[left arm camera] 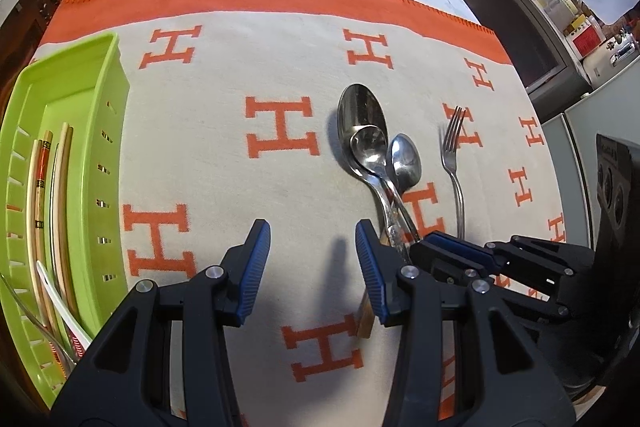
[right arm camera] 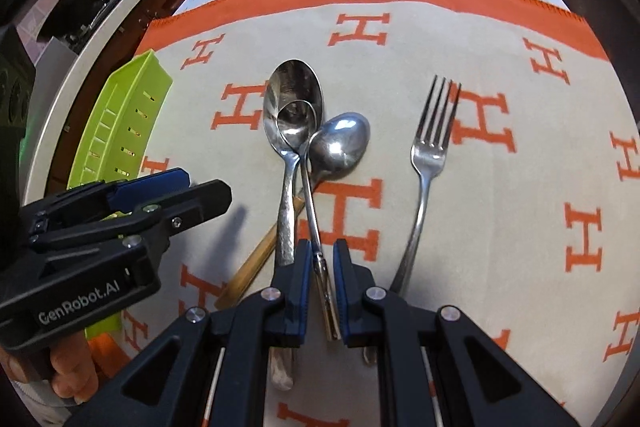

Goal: Organize utensils
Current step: 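Grasp a steel spoon with the right tool while the left tool grasps another steel spoon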

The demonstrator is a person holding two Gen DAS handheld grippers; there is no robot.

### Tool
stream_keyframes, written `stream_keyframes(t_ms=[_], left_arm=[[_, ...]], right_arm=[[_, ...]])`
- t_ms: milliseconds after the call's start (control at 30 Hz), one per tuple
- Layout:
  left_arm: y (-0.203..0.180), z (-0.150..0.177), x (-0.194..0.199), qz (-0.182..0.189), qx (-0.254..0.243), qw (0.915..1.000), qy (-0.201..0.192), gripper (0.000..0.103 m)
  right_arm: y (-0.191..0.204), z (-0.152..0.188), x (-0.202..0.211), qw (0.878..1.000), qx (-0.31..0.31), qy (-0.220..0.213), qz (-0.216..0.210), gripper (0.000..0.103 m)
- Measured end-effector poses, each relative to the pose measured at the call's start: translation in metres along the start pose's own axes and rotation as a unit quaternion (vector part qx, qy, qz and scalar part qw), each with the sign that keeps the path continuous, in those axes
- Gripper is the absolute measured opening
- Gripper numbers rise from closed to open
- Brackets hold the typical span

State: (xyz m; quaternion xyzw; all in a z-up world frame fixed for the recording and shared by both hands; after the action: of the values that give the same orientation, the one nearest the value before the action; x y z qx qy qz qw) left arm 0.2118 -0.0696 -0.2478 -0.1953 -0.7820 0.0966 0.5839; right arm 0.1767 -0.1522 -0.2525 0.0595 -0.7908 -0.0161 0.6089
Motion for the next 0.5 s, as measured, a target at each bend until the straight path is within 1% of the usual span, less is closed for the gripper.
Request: stream_keyframes(t_ms=[200, 267, 367, 433, 500], left_arm=[[0.0, -0.008, -0.004, 0.008, 0.005, 1.0, -0.002, 0.041], [0.001, -0.011, -0.005, 0.009, 0.009, 0.9999, -0.003, 0.041], [0.003, -0.016, -0.01, 0.017, 0.017, 0.9997, -0.002, 0.041], [0.005, -0.018, -0.014, 0.027, 0.024, 0.9993, 0.001, 0.041], [0.006, -0.021, -0.019, 0.036, 0.031, 0.9989, 0.003, 0.041]], right_arm=[[0.012, -0.013, -0.004, 0.999, 0.034, -0.019, 0.029, 0.011], [0.015, -0.017, -0.005, 0.998, 0.041, -0.029, 0.033, 0.006], [0.008, -0.018, -0.006, 0.999, 0.019, -0.032, 0.014, 0.004], [-0.001, -0.017, -0.004, 0.999, -0.01, -0.032, -0.014, 0.004], [-0.007, -0.015, -0.002, 0.999, -0.024, -0.034, -0.033, 0.004]])
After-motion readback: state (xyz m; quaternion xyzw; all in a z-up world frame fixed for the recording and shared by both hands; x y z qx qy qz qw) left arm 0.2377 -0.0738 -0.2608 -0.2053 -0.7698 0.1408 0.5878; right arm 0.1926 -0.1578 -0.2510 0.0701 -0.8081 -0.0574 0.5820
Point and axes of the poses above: each gripper's, at about its wrist camera, not at the fingertips, and x roughly against the way its jaws point, y to its left, z to its underside, the point moved 4 cm from there along -x, roughly the way its jaws point, and after that the axes turned 11 degrees about z, right-handed, at the moved point
